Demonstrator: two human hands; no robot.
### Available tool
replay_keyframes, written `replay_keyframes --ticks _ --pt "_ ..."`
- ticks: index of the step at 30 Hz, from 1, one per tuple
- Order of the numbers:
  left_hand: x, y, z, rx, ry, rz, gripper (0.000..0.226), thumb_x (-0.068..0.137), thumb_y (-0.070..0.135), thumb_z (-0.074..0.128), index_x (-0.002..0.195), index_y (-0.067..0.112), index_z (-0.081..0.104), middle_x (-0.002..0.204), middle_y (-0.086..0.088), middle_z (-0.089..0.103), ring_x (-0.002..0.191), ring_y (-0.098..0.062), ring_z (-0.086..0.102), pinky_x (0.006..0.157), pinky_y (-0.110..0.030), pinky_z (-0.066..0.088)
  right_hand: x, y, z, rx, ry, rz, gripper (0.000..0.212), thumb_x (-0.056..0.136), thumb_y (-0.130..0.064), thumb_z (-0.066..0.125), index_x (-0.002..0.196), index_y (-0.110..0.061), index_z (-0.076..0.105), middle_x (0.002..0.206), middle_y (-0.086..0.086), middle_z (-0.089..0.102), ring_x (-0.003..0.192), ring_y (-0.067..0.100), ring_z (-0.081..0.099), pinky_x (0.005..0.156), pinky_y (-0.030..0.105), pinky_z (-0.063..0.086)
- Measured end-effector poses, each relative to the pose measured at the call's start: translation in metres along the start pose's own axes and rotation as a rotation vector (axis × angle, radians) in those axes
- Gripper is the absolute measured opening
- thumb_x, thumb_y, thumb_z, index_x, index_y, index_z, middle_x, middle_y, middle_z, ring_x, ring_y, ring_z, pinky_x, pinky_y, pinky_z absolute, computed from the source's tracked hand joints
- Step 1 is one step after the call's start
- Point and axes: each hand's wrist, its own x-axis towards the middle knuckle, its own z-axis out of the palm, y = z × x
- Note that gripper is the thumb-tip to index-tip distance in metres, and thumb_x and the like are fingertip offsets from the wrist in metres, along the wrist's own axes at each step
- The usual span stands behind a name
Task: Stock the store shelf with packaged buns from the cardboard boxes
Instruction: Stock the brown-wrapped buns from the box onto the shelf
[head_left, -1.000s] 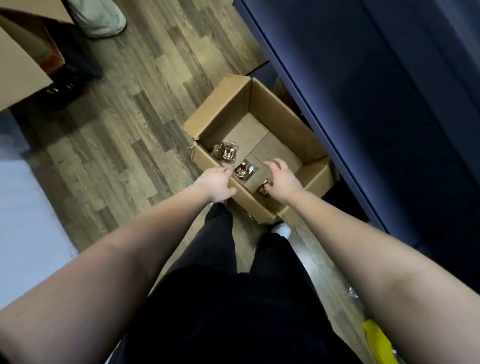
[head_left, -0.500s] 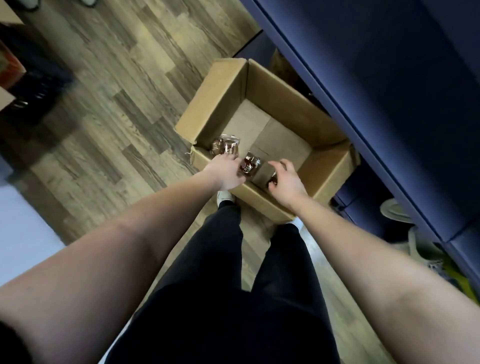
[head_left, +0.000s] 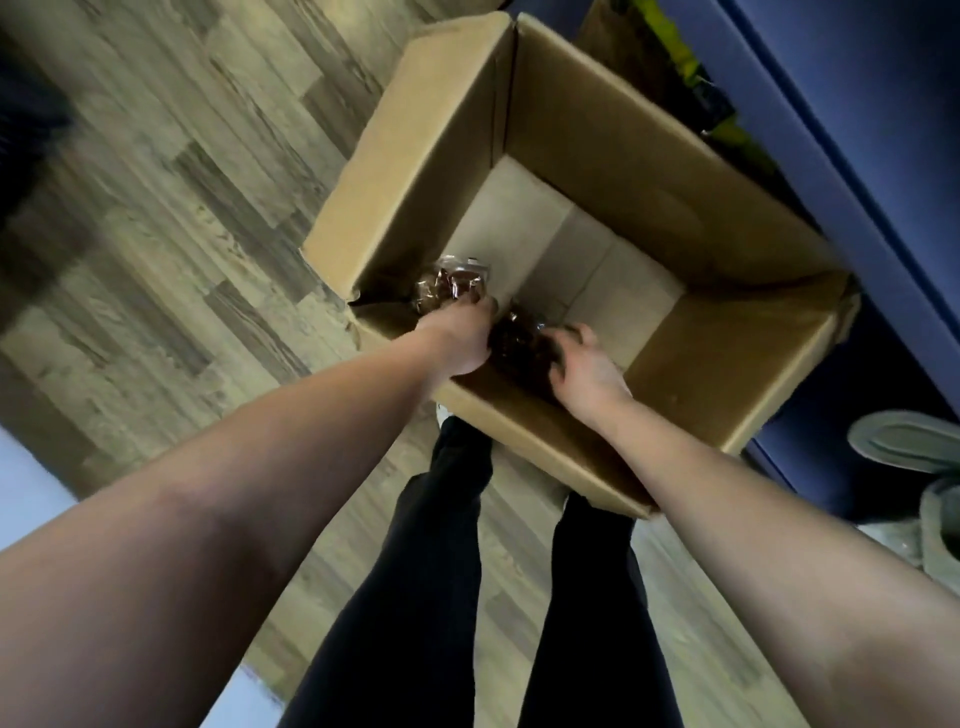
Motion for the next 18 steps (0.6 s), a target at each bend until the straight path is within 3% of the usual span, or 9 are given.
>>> replay_keyframes --ticks 3,5,8,10,12,15,18 --pt "0.039 -0.006 0.003 0.180 0.049 0.039 0.057 0.090 0.018 0.054 0.143 0.015 0.033 0.148 -0.012 0.032 0.133 -0.034 0.035 0.106 -0.044 0.035 0.037 0.015 0.015 -0.066 -0.047 0.000 0.061 0.089 -0.006 0.053 0.143 -0.029 0.037 0.156 0.006 0.016 0.135 0.032 0.034 0.108 0.043 0.037" --pt "0.067 -0.013 0.006 0.319 0.092 0.058 0.062 0.083 0.033 0.059 0.140 0.022 0.037 0.147 -0.007 0.036 0.132 -0.033 0.036 0.105 -0.045 0.038 0.061 0.022 0.028 -0.163 -0.099 -0.030 0.067 0.087 -0.007 0.057 0.145 -0.031 0.032 0.156 0.006 0.012 0.136 0.034 0.030 0.108 0.044 0.037" --pt "0.098 -0.018 0.006 0.357 0.034 0.070 0.072 0.083 0.048 0.058 0.144 0.031 0.025 0.150 -0.002 0.025 0.136 -0.035 0.025 0.105 -0.047 0.035 0.088 0.027 0.042 -0.376 -0.178 -0.122 0.064 0.088 -0.013 0.058 0.145 -0.027 0.032 0.154 0.008 0.016 0.136 0.034 0.025 0.108 0.043 0.035" --pt "0.118 -0.020 0.008 0.376 0.013 0.085 0.072 0.087 0.043 0.059 0.146 0.033 0.020 0.154 -0.001 0.017 0.137 -0.037 0.018 0.103 -0.046 0.033 0.108 0.027 0.055 -0.490 -0.216 -0.220 0.062 0.089 -0.017 0.058 0.144 -0.030 0.034 0.155 0.007 0.015 0.139 0.034 0.019 0.107 0.043 0.032" --pt "0.139 -0.022 0.011 0.375 0.001 0.080 0.073 0.086 0.035 0.062 0.147 0.032 0.021 0.153 -0.003 0.016 0.135 -0.039 0.021 0.101 -0.047 0.036 0.127 0.029 0.071 -0.527 -0.257 -0.258 0.072 0.088 -0.019 0.062 0.146 -0.040 0.025 0.159 -0.002 -0.002 0.145 0.029 0.000 0.108 0.047 0.028" --pt "0.156 -0.024 0.011 0.341 -0.045 0.041 0.077 0.079 0.027 0.072 0.142 0.025 0.028 0.145 -0.006 0.026 0.127 -0.041 0.033 0.094 -0.048 0.046 0.139 0.036 0.083 -0.544 -0.347 -0.220 0.078 0.090 -0.021 0.061 0.149 -0.040 0.015 0.158 -0.007 -0.016 0.144 0.024 -0.021 0.109 0.051 0.024" --pt "0.167 -0.028 0.020 0.250 -0.061 -0.028 0.067 0.080 0.030 0.070 0.137 0.022 0.038 0.138 -0.009 0.035 0.123 -0.038 0.041 0.092 -0.044 0.043 0.137 0.042 0.084 -0.637 -0.306 -0.188 0.075 0.094 -0.026 0.053 0.150 -0.036 0.003 0.158 -0.004 -0.019 0.143 0.024 -0.023 0.110 0.050 0.022"
